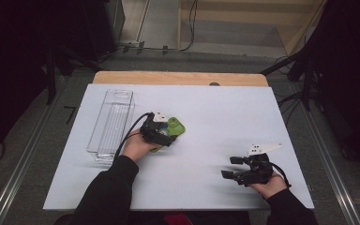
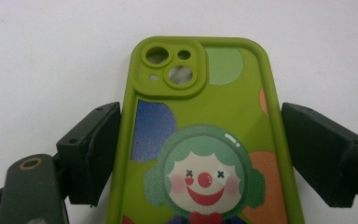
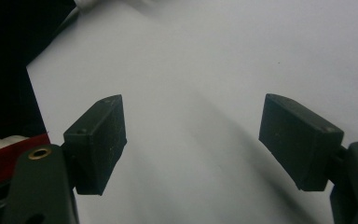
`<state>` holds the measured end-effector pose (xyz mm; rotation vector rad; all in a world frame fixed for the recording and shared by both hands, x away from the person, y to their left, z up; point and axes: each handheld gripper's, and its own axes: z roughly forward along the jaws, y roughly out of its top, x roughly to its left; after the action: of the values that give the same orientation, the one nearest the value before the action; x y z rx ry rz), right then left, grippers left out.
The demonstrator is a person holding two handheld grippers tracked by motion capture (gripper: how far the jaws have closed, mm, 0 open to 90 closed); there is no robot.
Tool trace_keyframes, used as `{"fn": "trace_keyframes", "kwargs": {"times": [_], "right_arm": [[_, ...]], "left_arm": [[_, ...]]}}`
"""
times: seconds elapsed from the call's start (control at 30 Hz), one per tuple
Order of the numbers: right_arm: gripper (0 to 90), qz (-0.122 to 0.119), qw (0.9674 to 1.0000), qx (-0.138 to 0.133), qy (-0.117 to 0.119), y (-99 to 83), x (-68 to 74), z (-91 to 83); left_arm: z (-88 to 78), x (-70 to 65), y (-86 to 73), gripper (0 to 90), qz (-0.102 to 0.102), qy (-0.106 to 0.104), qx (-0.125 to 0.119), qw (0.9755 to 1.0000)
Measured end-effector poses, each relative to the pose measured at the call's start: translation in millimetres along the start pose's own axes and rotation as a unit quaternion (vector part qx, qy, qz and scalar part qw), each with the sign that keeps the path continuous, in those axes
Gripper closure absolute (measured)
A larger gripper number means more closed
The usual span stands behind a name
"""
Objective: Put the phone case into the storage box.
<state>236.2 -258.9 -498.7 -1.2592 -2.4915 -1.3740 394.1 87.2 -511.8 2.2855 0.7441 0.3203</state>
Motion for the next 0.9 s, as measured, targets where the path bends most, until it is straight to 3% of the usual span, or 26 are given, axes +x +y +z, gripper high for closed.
{"fn": "trace_keyframes", "kwargs": {"times": [0.3,0.6,0.9], "right_arm": [[21.3,0.000,1.0000,0.000,0.001,-0.3,-0.3,0.2],[21.3,0.000,1.0000,0.002,0.000,-0.3,-0.2,0.6],[21.3,0.001,1.0000,0.000,-0.001,-0.2,-0.5,0.4]], "left_arm": [[-1.2,0.1,2.3,16.3,-0.015,-0.002,0.002,0.9999],[-15.6,-0.5,12.0,16.3,-0.035,-0.023,-0.028,0.9987],[-31.7,-9.0,23.6,16.3,-0.036,-0.032,-0.041,0.9980]]}}
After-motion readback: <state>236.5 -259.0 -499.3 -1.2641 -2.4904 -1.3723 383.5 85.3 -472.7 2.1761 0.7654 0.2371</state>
